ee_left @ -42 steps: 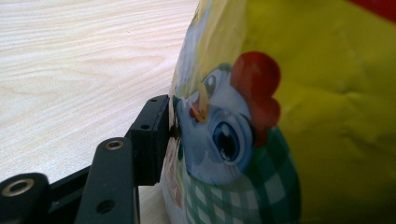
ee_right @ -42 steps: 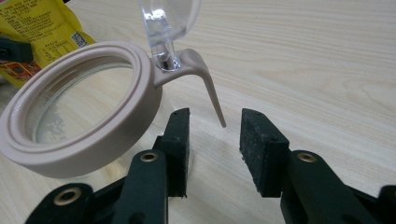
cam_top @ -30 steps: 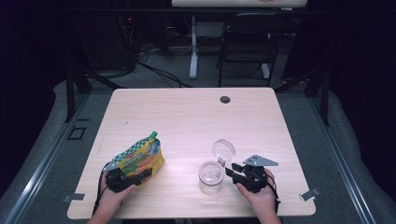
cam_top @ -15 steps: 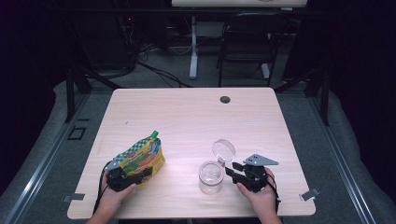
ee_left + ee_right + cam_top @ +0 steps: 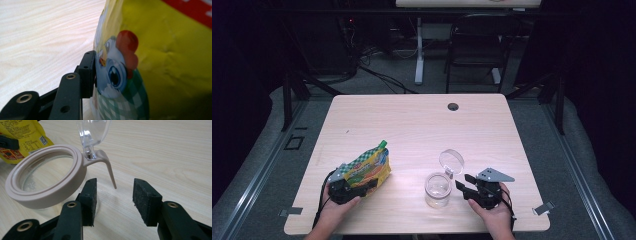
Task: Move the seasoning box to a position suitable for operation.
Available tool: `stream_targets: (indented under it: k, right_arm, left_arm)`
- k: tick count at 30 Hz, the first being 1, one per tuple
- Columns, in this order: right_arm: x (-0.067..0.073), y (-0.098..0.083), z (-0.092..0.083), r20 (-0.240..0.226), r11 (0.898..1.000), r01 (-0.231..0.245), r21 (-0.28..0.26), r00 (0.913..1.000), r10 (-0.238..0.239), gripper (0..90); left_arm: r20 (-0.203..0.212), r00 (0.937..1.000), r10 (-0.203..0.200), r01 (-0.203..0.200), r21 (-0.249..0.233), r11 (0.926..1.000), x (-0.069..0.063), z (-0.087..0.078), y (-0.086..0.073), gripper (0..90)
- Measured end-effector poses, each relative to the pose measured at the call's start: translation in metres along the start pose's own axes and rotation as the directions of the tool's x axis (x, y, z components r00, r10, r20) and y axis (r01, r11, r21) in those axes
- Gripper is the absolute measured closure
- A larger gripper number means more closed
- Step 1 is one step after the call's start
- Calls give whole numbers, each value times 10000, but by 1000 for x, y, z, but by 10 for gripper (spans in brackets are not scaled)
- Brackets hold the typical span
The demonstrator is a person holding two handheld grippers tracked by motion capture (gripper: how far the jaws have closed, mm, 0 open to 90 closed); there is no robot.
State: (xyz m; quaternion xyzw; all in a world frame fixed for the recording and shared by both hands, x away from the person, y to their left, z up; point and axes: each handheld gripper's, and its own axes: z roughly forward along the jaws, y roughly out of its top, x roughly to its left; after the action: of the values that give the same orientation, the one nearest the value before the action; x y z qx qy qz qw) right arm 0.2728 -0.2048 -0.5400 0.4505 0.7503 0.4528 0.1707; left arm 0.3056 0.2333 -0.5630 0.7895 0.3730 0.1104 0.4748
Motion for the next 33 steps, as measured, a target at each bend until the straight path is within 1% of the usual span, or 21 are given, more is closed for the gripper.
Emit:
stream_targets:
  k: [1, 3, 5, 9, 11, 12, 13, 14, 16, 17, 19, 23, 24, 25, 26, 28, 29, 30, 31, 32, 33]
  right_arm:
    - [0, 0, -1, 35, 10000, -2, -93, 10000, 2, 533]
    - [0, 0, -4, 17, 9998, -38, -215, 10000, 38, 532]
    - [0, 0, -6, -2, 9993, 20, -381, 10000, -20, 541]
    - [0, -1, -9, -90, 9987, 45, -507, 9999, -49, 546]
    - [0, -1, -9, -81, 9991, 82, -422, 9999, -86, 545]
    - [0, -2, -10, 4, 9994, 123, -310, 9999, -123, 545]
    - [1, -2, -10, 131, 9993, 169, -328, 9998, -165, 545]
    - [1, -2, -10, 131, 9993, 169, -328, 9998, -165, 545]
    - [0, -3, -12, 194, 9991, 140, -394, 9997, -133, 546]
    - [0, -3, -14, 166, 9986, 113, -511, 9998, -105, 548]
    - [0, -4, -18, 231, 9975, 102, -701, 9997, -86, 553]
    - [2, -3, -29, 177, 9946, 39, -1032, 9998, -21, 567]
    - [2, -3, -29, 177, 9946, 39, -1032, 9998, -21, 567]
    - [4, -3, -33, 210, 9930, 135, -1169, 9997, -111, 569]
    - [4, -3, -33, 210, 9930, 135, -1169, 9997, -111, 569]
    - [6, -3, -37, 234, 9917, 270, -1254, 9994, -242, 572]
    - [7, -3, -38, 270, 9919, 337, -1223, 9992, -306, 573]
    - [7, -3, -38, 270, 9919, 337, -1223, 9992, -306, 573]
    - [8, -4, -38, 287, 9918, 371, -1222, 9990, -339, 575]
    - [8, -4, -38, 287, 9918, 371, -1222, 9990, -339, 575]
    - [8, -4, -39, 289, 9922, 411, -1180, 9989, -380, 577]
  left_arm:
    - [-158, 9995, 286, -285, 26, 9996, -3, 0, 3, 570]
    - [-330, 9980, 545, -542, 86, 9985, -5, -1, 6, 571]
    - [-430, 9969, 665, -661, 94, 9978, -7, -2, 8, 571]
    - [-573, 9945, 875, -873, 53, 9962, -9, -2, 11, 570]
    - [-495, 9934, 1036, -1038, -15, 9946, -11, -3, 15, 571]
    - [-495, 9934, 1036, -1038, -15, 9946, -11, -3, 15, 571]
    - [-495, 9920, 1157, -1164, -115, 9931, -14, -2, 18, 571]
    - [-495, 9920, 1157, -1164, -115, 9931, -14, -2, 18, 571]
    - [-457, 9913, 1231, -1240, -173, 9921, -17, 0, 20, 571]
    - [-418, 9906, 1303, -1308, -94, 9914, -18, 0, 21, 571]
    - [-335, 9883, 1488, -1493, -130, 9887, -22, 3, 23, 571]
    - [-286, 9782, 2055, -2054, 65, 9787, -36, 10, 27, 571]
    - [-286, 9782, 2055, -2054, 65, 9787, -36, 10, 27, 571]
    - [-422, 9703, 2382, -2377, 177, 9712, -42, 13, 28, 571]
    - [-422, 9703, 2382, -2377, 177, 9712, -42, 13, 28, 571]
    - [-509, 9630, 2647, -2635, 300, 9642, -47, 15, 29, 571]
    - [-641, 9569, 2831, -2810, 396, 9589, -50, 18, 29, 571]
    - [-641, 9569, 2831, -2810, 396, 9589, -50, 18, 29, 571]
    - [-835, 9448, 3168, -3129, 567, 9481, -53, 20, 29, 571]
    - [-835, 9448, 3168, -3129, 567, 9481, -53, 20, 29, 571]
    - [-896, 9376, 3359, -3306, 696, 9412, -54, 22, 29, 571]
